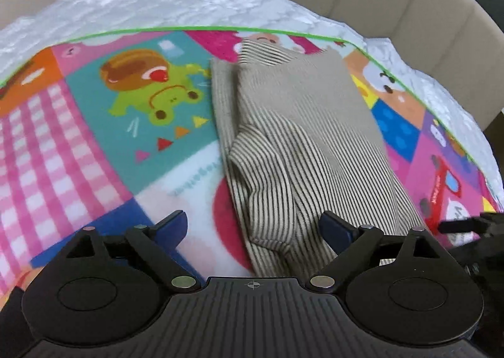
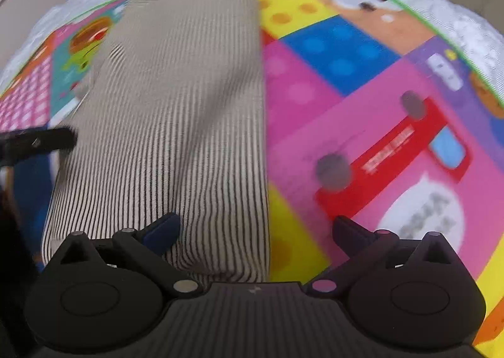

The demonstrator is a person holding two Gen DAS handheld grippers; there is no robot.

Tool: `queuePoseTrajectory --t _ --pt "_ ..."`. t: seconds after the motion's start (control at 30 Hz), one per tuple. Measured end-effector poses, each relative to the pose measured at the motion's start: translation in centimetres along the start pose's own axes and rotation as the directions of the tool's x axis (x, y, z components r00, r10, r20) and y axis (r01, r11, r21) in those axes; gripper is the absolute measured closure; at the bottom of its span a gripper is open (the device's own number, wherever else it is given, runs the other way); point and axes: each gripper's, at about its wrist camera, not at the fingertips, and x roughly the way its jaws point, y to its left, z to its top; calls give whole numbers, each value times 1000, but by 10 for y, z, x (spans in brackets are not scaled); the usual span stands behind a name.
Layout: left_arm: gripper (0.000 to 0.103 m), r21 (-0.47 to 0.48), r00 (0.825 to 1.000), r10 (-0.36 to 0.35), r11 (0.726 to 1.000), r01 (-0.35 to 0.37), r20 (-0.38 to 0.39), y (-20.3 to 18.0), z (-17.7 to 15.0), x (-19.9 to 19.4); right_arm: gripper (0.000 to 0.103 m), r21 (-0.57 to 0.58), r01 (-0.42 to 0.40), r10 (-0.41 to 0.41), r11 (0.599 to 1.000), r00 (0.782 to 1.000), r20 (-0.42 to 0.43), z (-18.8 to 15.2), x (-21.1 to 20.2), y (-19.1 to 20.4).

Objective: Fold clothes

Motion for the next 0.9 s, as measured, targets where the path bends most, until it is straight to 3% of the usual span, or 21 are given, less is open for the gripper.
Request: queuePoseTrajectory --t 0.43,0.8,0.9 --pt "5 -6 1000 1 1000 -1 3 9 -3 1 0 -145 4 8 989 997 83 -14 -12 35" --pt "2 25 1000 20 999 -19 -12 11 -3 10 0 -102 -33 42 994 995 87 -12 -2 28" --pt "1 29 1000 20 999 -19 -13 13 -2 12 0 -88 -35 50 995 983 175 -1 -19 27"
